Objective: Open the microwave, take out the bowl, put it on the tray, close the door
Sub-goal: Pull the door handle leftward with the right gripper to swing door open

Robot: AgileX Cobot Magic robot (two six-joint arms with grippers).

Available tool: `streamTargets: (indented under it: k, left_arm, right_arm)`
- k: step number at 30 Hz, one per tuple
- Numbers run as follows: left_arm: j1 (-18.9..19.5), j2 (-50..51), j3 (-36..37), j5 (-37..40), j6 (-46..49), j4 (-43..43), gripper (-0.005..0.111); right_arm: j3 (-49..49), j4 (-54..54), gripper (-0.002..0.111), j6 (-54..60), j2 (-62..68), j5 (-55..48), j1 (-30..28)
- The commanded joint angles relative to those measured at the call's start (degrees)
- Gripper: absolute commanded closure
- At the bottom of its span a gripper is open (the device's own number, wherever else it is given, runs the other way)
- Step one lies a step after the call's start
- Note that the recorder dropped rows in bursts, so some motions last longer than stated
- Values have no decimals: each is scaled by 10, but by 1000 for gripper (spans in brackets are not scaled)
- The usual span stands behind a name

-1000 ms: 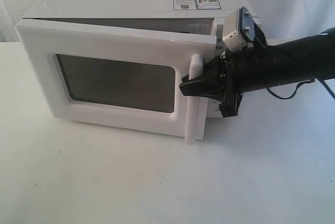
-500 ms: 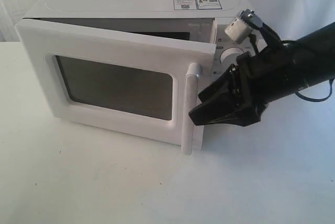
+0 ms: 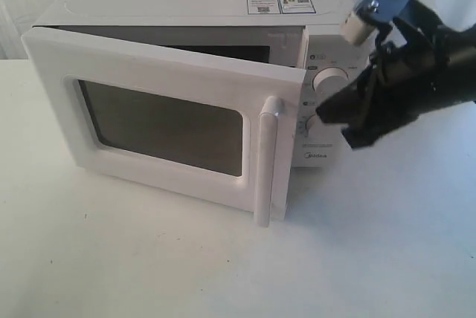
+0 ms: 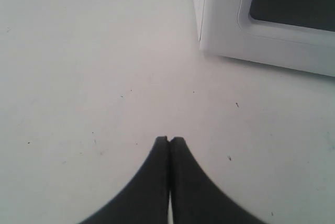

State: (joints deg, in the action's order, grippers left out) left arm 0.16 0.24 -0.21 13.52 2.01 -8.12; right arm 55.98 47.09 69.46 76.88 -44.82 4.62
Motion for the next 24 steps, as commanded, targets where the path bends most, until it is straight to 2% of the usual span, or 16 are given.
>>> streamTargets:
  k: [1,6,13,20,24]
  left_arm:
    - [-3,-2,2,-2,-3,-3,107]
    - [-3,-2,2,-2,-3,-3,107]
    - [-3,-2,2,-2,-3,-3,107]
    - [-3,-2,2,-2,-3,-3,107]
    - [-3,-2,2,-2,-3,-3,107]
  right_arm:
    - [-1,118,108,13,15,151,0]
    - [-1,179,108,81,27,111,0]
    - [-1,138,108,158,26,-100,0]
    - [-1,140,108,162,26,-173,0]
    - [-1,191,108,162,28,-251,4]
